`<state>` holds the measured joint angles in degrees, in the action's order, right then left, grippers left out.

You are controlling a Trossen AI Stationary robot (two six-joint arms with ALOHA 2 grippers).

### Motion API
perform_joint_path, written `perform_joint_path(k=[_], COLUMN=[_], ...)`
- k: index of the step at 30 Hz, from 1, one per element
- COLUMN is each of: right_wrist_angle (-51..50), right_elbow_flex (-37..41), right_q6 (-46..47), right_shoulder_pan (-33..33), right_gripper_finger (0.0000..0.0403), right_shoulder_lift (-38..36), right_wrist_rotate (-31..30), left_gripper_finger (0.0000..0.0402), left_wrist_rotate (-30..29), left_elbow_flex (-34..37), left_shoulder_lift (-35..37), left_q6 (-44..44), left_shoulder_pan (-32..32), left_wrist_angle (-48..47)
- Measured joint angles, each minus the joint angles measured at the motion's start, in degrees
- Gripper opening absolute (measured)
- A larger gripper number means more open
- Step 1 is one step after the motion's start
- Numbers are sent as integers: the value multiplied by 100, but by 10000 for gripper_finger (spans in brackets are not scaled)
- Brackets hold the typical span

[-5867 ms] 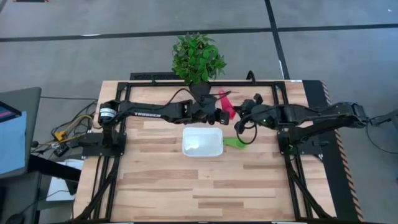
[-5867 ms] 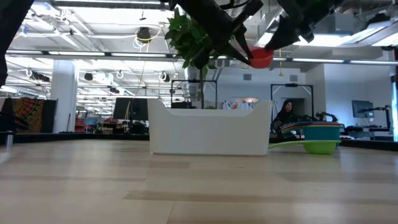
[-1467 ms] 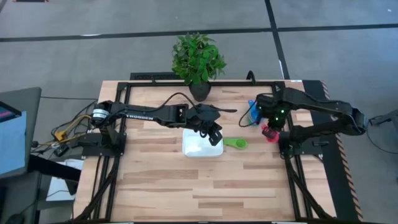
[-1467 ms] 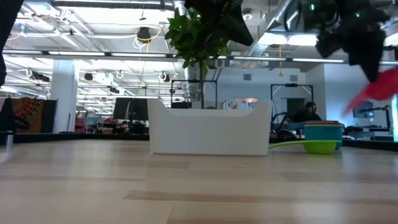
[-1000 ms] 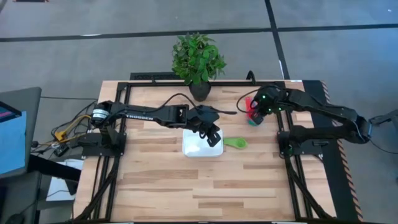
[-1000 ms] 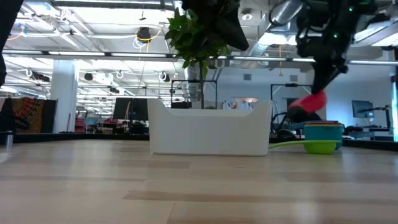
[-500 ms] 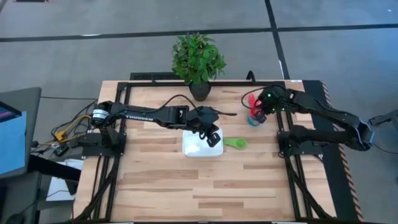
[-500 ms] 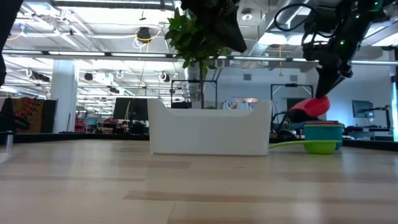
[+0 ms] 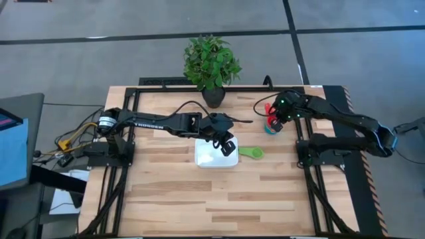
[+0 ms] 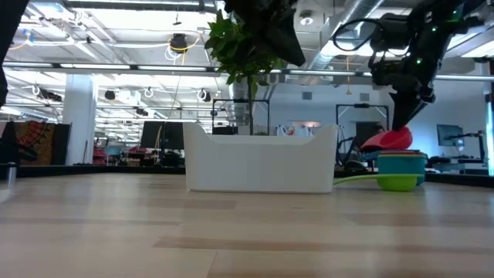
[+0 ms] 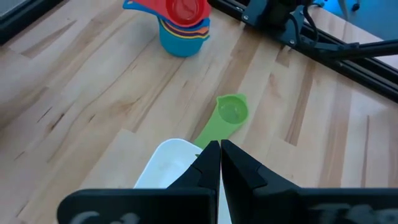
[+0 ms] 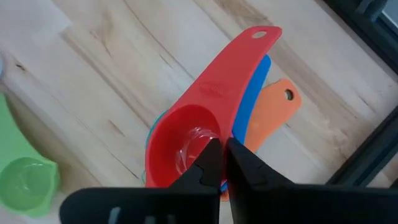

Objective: Nest measuring cups in basket
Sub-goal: Stack the red measuring cup on top of the blue measuring cup, then stack the green measuring cup on top of the red measuring cup

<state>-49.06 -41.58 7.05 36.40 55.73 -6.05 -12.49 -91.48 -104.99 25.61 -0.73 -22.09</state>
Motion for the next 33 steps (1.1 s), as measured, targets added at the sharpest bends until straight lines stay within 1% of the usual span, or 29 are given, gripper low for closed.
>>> perform_joint_path(k=[3, 6, 11, 17, 20, 23, 25, 29, 31, 33], right_wrist_angle=[-8, -15, -183, -682, -703, -583, -378, 4, 125, 267], right_elbow_flex=[0, 0, -22, -237, -346, -369, -344, -203, -203, -203], right_q6=[1, 18, 281, 876, 970, 1098, 1112, 1150, 1153, 1045], right_shoulder_pan=[-1, -2, -2, 2, -97, -492, -919, -1973, -2384, -2692], right_gripper_finger=[35, 54, 95, 148, 159, 158, 150, 139, 137, 138], right_shoulder_lift=[93, 126, 128, 89, -57, -192, -226, -22, 179, 409], right_wrist_rotate=[-12, -10, -109, -132, 156, 772, 1000, 1030, 891, 613], left_gripper_finger=[0, 0, 0, 0, 0, 0, 0, 0, 0, 0], left_wrist_rotate=[2, 2, -15, -20, -20, -20, -18, 4, 6, 6], left_elbow_flex=[0, 0, 0, 0, 0, 0, 0, 0, 0, 0], left_shoulder_lift=[0, 0, 0, 0, 0, 0, 0, 0, 0, 0], left_q6=[-9, -86, -134, -249, -251, -252, -297, -435, -488, -497], left_shoulder_pan=[0, 0, 7, 58, 107, 158, 198, 262, 278, 295], left_wrist_angle=[-7, -41, -52, -52, -53, -55, -57, -57, -59, -58])
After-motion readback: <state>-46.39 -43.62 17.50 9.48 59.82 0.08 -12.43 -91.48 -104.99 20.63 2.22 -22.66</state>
